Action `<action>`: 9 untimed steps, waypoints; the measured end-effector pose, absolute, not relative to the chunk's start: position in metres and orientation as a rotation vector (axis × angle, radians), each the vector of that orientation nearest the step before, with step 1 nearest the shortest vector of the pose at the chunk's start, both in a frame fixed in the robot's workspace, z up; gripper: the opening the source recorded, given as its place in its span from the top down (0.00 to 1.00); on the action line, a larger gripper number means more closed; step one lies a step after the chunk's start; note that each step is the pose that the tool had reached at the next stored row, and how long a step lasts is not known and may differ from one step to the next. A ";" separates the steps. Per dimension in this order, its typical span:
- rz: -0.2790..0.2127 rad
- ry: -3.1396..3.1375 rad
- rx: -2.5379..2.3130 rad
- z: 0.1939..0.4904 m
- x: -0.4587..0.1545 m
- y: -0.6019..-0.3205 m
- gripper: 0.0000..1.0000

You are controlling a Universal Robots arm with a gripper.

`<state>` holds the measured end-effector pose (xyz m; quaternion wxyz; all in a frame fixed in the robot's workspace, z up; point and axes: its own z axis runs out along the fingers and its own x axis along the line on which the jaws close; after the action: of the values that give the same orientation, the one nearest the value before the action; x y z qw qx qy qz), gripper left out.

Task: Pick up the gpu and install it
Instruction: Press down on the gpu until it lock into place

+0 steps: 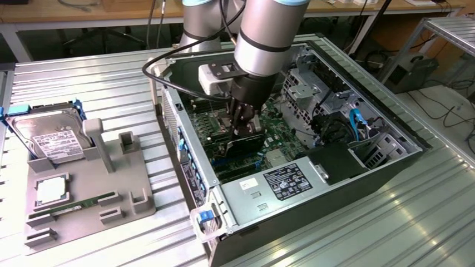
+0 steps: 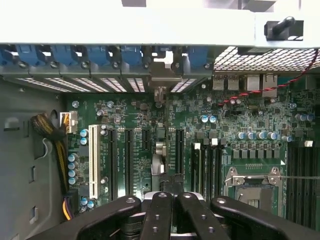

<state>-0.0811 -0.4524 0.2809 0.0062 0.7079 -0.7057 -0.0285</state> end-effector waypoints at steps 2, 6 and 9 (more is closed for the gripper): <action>-0.087 -2.209 2.216 0.277 -0.083 -0.452 0.89; -0.086 -2.210 2.217 0.271 -0.084 -0.452 0.89; -0.086 -2.210 2.217 0.270 -0.084 -0.455 0.89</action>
<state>-0.0843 -0.4553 0.2697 0.0051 0.7080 -0.7057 -0.0274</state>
